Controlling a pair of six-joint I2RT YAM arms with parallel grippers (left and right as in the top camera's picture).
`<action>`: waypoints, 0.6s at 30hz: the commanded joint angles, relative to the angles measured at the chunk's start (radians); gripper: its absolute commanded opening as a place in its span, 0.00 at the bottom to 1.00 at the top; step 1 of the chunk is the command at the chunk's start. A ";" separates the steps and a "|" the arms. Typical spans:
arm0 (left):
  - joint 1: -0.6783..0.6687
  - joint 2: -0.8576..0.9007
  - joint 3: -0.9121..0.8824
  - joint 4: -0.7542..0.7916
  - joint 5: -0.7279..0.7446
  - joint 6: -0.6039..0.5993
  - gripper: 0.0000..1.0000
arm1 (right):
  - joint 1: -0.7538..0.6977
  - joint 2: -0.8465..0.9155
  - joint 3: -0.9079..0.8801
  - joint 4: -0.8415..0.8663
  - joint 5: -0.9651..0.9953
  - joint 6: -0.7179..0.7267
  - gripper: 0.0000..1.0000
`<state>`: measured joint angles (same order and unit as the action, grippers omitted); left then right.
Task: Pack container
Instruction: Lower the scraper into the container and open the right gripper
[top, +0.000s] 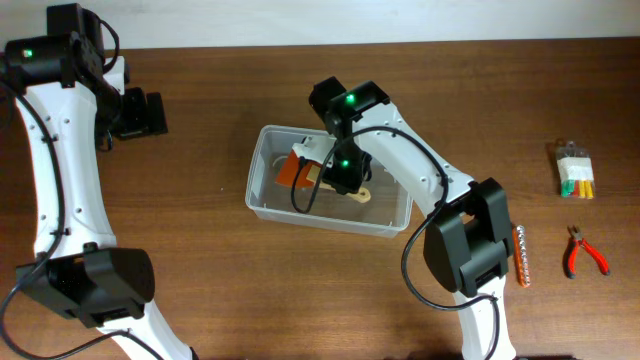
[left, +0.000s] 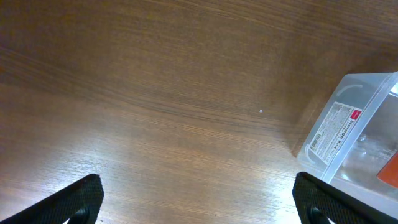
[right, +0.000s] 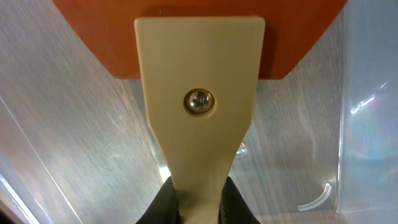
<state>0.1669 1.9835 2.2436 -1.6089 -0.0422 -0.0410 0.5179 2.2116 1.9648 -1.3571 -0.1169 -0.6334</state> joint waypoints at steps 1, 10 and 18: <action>0.006 -0.004 0.010 -0.001 -0.007 0.012 0.99 | 0.001 0.006 -0.003 0.000 -0.002 -0.014 0.11; 0.006 -0.004 0.010 -0.001 -0.007 0.012 0.99 | 0.019 0.006 -0.053 0.006 -0.004 -0.014 0.11; 0.006 -0.004 0.010 -0.001 -0.007 0.012 0.99 | 0.024 0.006 -0.084 0.024 -0.003 -0.013 0.21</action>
<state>0.1669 1.9835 2.2436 -1.6089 -0.0422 -0.0410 0.5369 2.2120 1.8950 -1.3331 -0.1150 -0.6365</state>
